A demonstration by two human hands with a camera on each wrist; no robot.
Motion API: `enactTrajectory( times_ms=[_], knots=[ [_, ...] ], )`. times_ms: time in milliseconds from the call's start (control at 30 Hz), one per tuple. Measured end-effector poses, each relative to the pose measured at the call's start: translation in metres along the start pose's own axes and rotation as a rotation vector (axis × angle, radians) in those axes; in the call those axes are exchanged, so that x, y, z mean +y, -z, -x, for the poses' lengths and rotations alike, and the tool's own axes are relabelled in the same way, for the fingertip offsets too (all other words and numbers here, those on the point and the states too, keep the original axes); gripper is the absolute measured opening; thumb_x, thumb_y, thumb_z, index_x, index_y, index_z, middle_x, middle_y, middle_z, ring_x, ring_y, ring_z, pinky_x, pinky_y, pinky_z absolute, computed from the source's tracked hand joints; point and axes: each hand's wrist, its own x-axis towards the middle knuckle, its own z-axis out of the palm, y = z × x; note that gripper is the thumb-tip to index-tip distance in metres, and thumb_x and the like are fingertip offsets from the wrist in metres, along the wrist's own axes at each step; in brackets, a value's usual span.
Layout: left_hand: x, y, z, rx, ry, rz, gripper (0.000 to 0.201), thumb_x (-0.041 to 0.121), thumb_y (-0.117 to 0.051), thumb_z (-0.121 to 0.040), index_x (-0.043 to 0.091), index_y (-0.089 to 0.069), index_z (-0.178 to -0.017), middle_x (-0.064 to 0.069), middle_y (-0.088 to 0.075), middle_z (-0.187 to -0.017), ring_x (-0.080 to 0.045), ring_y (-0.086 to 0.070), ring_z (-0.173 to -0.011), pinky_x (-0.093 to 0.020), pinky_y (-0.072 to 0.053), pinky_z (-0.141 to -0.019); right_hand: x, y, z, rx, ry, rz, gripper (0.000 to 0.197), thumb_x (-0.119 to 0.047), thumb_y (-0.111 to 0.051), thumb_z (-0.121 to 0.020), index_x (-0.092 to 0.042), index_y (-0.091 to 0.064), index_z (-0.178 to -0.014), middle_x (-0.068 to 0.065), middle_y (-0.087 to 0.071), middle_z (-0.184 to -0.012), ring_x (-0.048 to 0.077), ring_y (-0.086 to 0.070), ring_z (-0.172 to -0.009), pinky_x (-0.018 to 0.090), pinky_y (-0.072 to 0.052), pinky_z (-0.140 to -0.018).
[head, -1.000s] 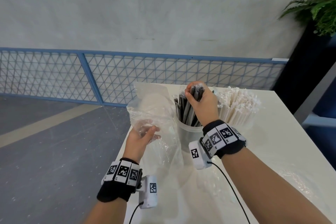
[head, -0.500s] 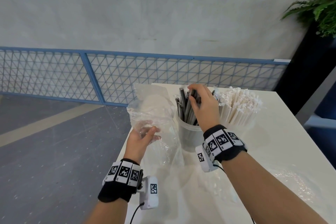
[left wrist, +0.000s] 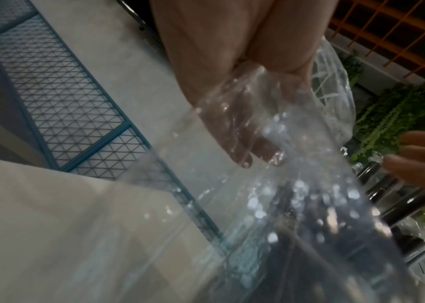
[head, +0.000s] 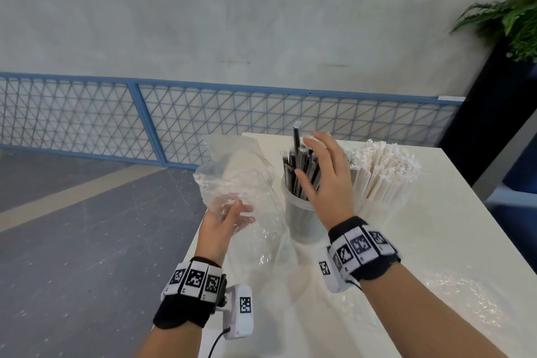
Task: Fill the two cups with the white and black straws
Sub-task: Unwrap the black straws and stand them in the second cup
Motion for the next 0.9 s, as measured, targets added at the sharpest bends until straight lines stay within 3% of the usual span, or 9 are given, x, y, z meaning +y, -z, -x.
enactTrajectory(
  times_ms=[133,233,333,433,567,667,733,800,900],
  knots=[
    [-0.007,0.002,0.003,0.075,0.009,0.088,0.031,0.034,-0.045,-0.090,0.008,-0.054,-0.103,-0.011,-0.070,-0.083,-0.021,-0.068,-0.072,-0.032,-0.054,-0.075,-0.003,0.009,0.038,0.055,0.065,-0.094,0.024,-0.021,-0.061,-0.085,-0.007,-0.060,-0.105,0.004,-0.052,-0.116,0.017,-0.044,-0.120,0.033,-0.036,-0.107],
    [-0.010,0.000,0.008,0.111,0.010,0.147,0.047,0.053,-0.044,-0.081,0.013,-0.057,-0.102,-0.004,-0.072,-0.078,-0.021,-0.067,-0.075,-0.035,-0.052,-0.078,0.004,0.014,0.061,0.094,0.072,0.019,0.035,-0.026,-0.060,-0.085,-0.012,-0.052,-0.116,0.007,-0.040,-0.133,0.024,-0.034,-0.133,0.035,-0.029,-0.113],
    [-0.019,-0.003,0.009,0.114,0.033,0.160,0.063,0.068,-0.048,-0.073,0.015,-0.058,-0.104,-0.007,-0.071,-0.081,-0.023,-0.069,-0.078,-0.030,-0.056,-0.074,0.009,0.015,0.071,0.099,0.008,0.026,0.047,-0.030,-0.060,-0.085,-0.014,-0.044,-0.126,0.012,-0.028,-0.142,0.018,-0.018,-0.142,0.033,-0.021,-0.117],
    [-0.026,-0.006,0.010,0.089,0.071,0.195,0.075,0.077,-0.050,-0.063,0.016,-0.057,-0.106,-0.011,-0.071,-0.085,-0.023,-0.070,-0.078,-0.033,-0.057,-0.075,0.011,0.013,0.080,0.070,-0.173,-0.114,0.051,-0.031,-0.062,-0.082,-0.016,-0.041,-0.126,0.005,-0.030,-0.135,0.014,-0.030,-0.133,0.021,-0.026,-0.112],
    [-0.029,-0.011,0.007,0.055,0.131,0.272,0.064,0.068,-0.037,-0.073,0.016,-0.056,-0.105,-0.009,-0.071,-0.078,-0.023,-0.069,-0.072,-0.037,-0.055,-0.075,0.012,0.010,0.101,-0.290,-0.609,-0.292,0.053,-0.036,-0.070,-0.078,-0.023,-0.041,-0.120,-0.008,-0.046,-0.118,0.011,-0.054,-0.105,0.024,-0.043,-0.085],
    [-0.030,-0.016,0.010,0.044,0.188,0.321,0.057,0.060,-0.024,-0.086,0.016,-0.054,-0.108,-0.011,-0.070,-0.079,-0.023,-0.069,-0.070,-0.034,-0.056,-0.068,0.017,0.008,0.117,-0.565,-0.929,-0.402,0.064,-0.041,-0.068,-0.079,-0.022,-0.037,-0.132,-0.006,-0.048,-0.125,0.016,-0.055,-0.110,0.023,-0.041,-0.086],
    [-0.032,-0.018,0.012,0.050,0.231,0.324,0.051,0.054,-0.022,-0.092,0.019,-0.050,-0.115,-0.011,-0.070,-0.084,-0.024,-0.068,-0.072,-0.034,-0.057,-0.068,0.018,0.009,0.124,-0.599,-1.022,-0.503,0.055,-0.036,-0.068,-0.081,-0.023,-0.043,-0.127,-0.002,-0.057,-0.117,0.016,-0.062,-0.100,0.026,-0.047,-0.081],
    [-0.036,-0.014,0.011,0.137,0.246,0.228,0.043,0.043,-0.036,-0.094,0.021,-0.035,-0.131,-0.013,-0.062,-0.110,-0.027,-0.066,-0.089,-0.040,-0.053,-0.082,0.018,0.012,0.127,-0.535,-1.039,-0.533,0.037,-0.026,-0.065,-0.085,-0.019,-0.051,-0.119,0.000,-0.062,-0.103,0.015,-0.063,-0.080,0.035,-0.051,-0.080],
    [-0.042,0.001,0.006,0.298,0.008,-0.291,0.080,0.020,-0.066,-0.083,0.019,-0.013,-0.143,-0.015,-0.027,-0.145,-0.030,-0.036,-0.130,-0.039,-0.034,-0.105,0.020,0.022,0.127,-0.519,-0.958,-0.448,0.019,-0.019,-0.060,-0.088,-0.015,-0.059,-0.106,-0.003,-0.058,-0.091,0.013,-0.055,-0.067,0.038,-0.053,-0.080]
  ],
)
